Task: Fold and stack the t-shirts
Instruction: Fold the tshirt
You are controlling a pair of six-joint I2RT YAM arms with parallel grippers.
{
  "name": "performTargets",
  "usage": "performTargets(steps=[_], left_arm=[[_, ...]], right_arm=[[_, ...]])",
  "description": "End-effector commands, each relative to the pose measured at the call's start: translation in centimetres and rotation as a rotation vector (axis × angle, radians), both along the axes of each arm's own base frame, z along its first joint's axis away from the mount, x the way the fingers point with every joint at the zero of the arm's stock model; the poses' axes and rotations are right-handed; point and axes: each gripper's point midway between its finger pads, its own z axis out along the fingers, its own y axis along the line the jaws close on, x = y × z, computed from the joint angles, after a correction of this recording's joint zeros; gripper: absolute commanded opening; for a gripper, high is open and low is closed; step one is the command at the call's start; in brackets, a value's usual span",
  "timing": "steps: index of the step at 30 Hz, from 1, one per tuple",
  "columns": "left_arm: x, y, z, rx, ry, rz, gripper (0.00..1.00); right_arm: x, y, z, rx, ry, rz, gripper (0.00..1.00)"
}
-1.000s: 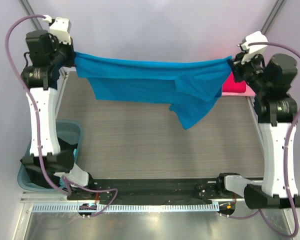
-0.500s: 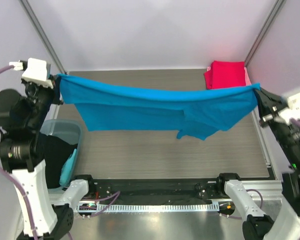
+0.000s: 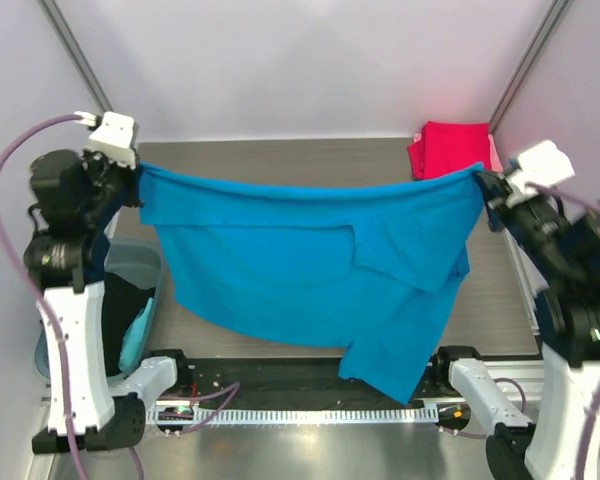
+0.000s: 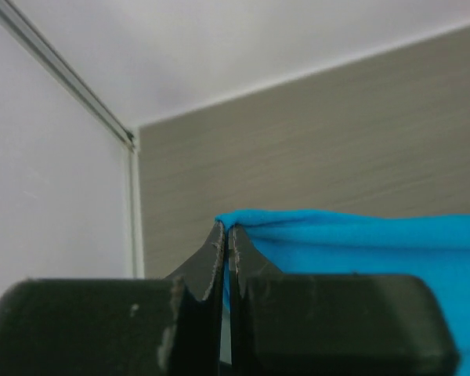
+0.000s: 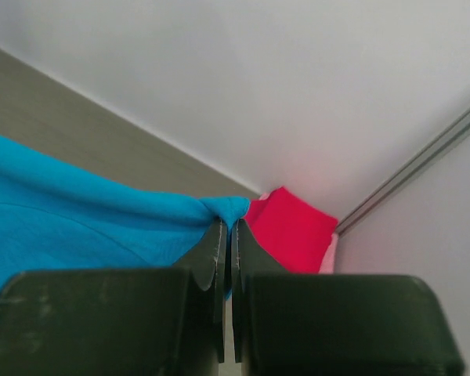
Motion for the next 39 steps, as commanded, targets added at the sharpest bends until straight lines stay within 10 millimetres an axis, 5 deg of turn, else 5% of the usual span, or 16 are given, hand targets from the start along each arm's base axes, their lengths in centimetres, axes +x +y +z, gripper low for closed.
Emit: performTargets(steps=[1,5,10,17,18,21,23,24,25,27,29,31,32,34,35,39], left_arm=[[2.2,0.0,-5.5,0.006,0.165,-0.022,0.00],[5.2,-0.4,-13.6,-0.023,0.363,-0.052,0.00],[10.3,-0.4,-22.6,-0.058,0.566,-0.068,0.00],[17.7,0.5,-30.9,-0.086,0.736,-0.025,0.00],[18.7,0.8,-31.1,-0.081,0.732,-0.012,0.00],[21.3,1.2,-32.8,-0.076,0.745,0.002,0.00],[23.3,1.5,-32.1,-0.072,0.712,0.012,0.00],[23.9,1.5,-33.8,-0.073,0.741,0.013,0.00],[24.7,1.8,-33.7,-0.070,0.730,0.023,0.00],[26.6,2.2,-33.1,-0.060,0.693,0.035,0.00],[28.4,2.6,-33.7,-0.045,0.676,0.052,0.00],[29.1,3.1,-35.3,-0.021,0.692,0.065,0.00],[29.5,3.1,-35.3,-0.013,0.683,0.067,0.00],[30.7,3.2,-36.0,-0.007,0.667,0.076,0.00],[31.2,3.4,-36.3,-0.005,0.660,0.085,0.00],[33.5,3.1,-37.1,0.011,0.621,0.099,0.00]], right_arm=[[6.0,0.3,-3.1,0.026,0.101,0.023,0.01],[11.2,0.9,-8.7,0.028,0.231,0.060,0.01],[17.1,1.0,-18.5,0.027,0.418,0.068,0.01],[27.0,0.4,-27.3,0.042,0.537,0.035,0.01],[28.7,0.4,-29.1,0.053,0.570,0.031,0.01],[32.3,0.4,-29.3,0.054,0.537,0.033,0.01],[34.5,0.3,-32.2,0.059,0.589,0.026,0.01],[35.9,0.2,-31.0,0.059,0.555,0.022,0.01],[37.1,0.1,-33.2,0.063,0.592,0.013,0.01],[39.2,0.0,-32.0,0.063,0.555,0.009,0.01],[40.8,-0.3,-34.2,0.066,0.585,-0.006,0.01],[42.5,-0.5,-33.7,0.067,0.561,-0.014,0.01],[43.3,-0.5,-35.9,0.072,0.594,-0.025,0.01],[44.7,-0.6,-35.6,0.079,0.574,-0.032,0.01],[45.3,-0.7,-37.6,0.088,0.599,-0.041,0.01],[47.8,-0.8,-38.4,0.106,0.570,-0.051,0.01]])
